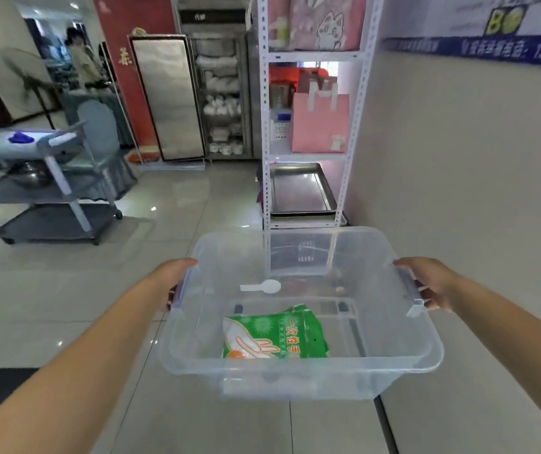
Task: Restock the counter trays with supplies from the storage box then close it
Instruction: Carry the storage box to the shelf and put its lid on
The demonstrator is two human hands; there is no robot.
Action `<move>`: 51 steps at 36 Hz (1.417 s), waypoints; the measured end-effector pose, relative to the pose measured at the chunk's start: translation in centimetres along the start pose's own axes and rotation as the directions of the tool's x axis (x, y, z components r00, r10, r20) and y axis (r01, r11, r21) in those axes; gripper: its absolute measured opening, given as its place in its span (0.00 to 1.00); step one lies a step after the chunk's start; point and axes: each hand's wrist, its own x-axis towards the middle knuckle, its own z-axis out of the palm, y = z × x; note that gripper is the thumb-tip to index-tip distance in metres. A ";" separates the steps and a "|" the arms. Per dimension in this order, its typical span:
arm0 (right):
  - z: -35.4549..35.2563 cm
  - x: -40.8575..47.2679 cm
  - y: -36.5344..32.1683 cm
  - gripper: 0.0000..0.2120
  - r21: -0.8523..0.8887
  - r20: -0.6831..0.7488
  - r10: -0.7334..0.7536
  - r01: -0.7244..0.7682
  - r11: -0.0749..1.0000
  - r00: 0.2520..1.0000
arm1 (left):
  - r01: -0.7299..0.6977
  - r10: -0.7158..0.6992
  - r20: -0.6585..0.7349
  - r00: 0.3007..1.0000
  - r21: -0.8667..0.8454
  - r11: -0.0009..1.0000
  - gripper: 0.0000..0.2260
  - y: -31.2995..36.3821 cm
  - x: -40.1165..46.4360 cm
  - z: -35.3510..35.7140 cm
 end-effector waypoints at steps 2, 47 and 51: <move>1.5 2.2 -2.6 0.15 -0.001 -0.002 -0.012 0.012 1.000 1.000 | -0.010 0.011 -0.025 1.000 0.008 1.000 0.14 2.4 2.3 -0.7; 69.9 59.3 -58.2 0.20 0.046 0.275 0.064 -0.079 0.996 0.959 | 0.061 -0.103 -0.209 0.972 -0.200 0.978 0.14 36.5 78.8 -44.6; 70.4 63.2 -59.8 0.21 0.120 0.205 0.146 -0.172 0.978 0.968 | 0.076 -0.098 -0.172 0.980 -0.128 0.989 0.12 42.9 86.8 -43.5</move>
